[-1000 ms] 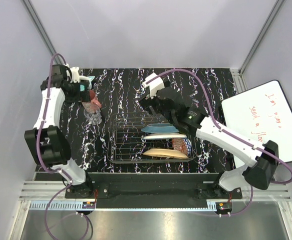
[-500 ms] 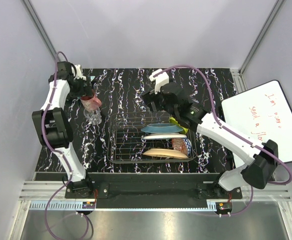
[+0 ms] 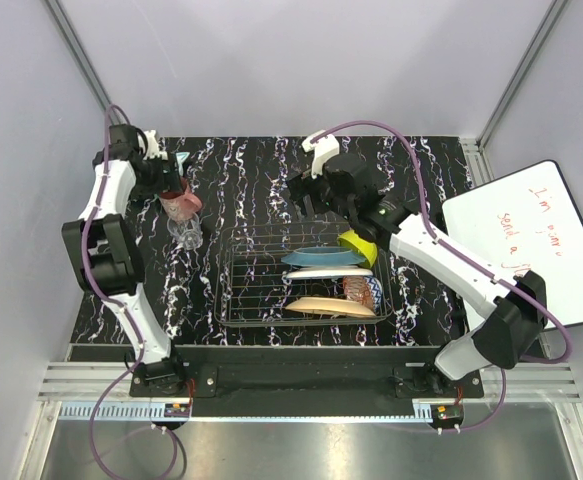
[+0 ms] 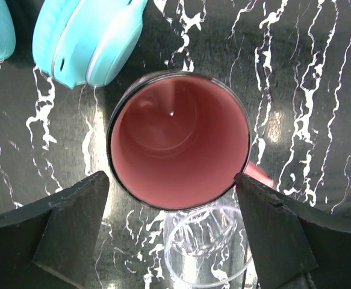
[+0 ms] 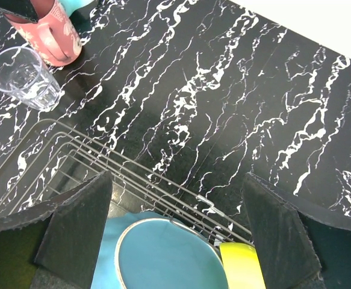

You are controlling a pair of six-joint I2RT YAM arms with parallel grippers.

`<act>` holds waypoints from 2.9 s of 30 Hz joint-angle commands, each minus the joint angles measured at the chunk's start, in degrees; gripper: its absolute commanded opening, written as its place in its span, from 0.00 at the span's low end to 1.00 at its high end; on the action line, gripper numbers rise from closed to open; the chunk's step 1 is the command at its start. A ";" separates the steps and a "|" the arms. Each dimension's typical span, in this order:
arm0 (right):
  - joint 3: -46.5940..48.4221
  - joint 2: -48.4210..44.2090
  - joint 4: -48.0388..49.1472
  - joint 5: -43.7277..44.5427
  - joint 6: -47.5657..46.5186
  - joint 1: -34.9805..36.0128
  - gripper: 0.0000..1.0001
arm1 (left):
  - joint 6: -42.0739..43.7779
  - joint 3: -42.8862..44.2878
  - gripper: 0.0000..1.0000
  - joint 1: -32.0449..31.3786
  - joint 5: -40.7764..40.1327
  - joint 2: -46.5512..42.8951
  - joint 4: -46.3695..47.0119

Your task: Load the mixed dishes into the dish rack

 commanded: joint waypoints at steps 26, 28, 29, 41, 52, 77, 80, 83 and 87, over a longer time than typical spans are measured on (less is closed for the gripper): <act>-2.38 -2.17 0.12 -3.17 2.78 -1.21 0.93 | -16.34 -17.14 0.88 0.23 -19.14 -10.93 23.05; -2.55 -2.26 0.04 -2.99 2.96 -1.21 0.93 | -15.37 -15.57 0.88 -0.56 -20.73 -9.25 23.23; -2.55 -2.34 -0.05 -2.82 3.05 -1.21 0.93 | -15.11 -15.12 0.88 -0.56 -20.82 -7.76 23.05; -2.46 -2.08 -0.49 -2.64 4.28 -1.48 0.93 | -13.17 -16.17 0.53 -1.70 -13.79 -3.88 22.52; -4.40 -3.49 -0.93 -2.64 4.89 -2.53 0.92 | -11.59 -13.72 0.39 -5.57 -11.32 0.86 20.86; -4.92 -2.96 9.75 -37.24 29.48 -19.92 0.90 | -29.67 -1.14 0.00 -10.85 18.46 -13.45 24.44; -5.89 -2.00 19.66 -47.17 38.09 -22.12 0.91 | -34.33 1.93 0.00 -10.15 21.54 -14.34 27.69; -9.56 2.64 42.17 -58.51 54.76 -23.70 0.92 | -42.83 1.59 0.00 -9.88 23.65 -16.26 37.41; -9.68 15.47 82.84 -62.93 94.94 -23.54 0.86 | -47.63 4.01 0.00 -11.37 23.04 -16.37 44.94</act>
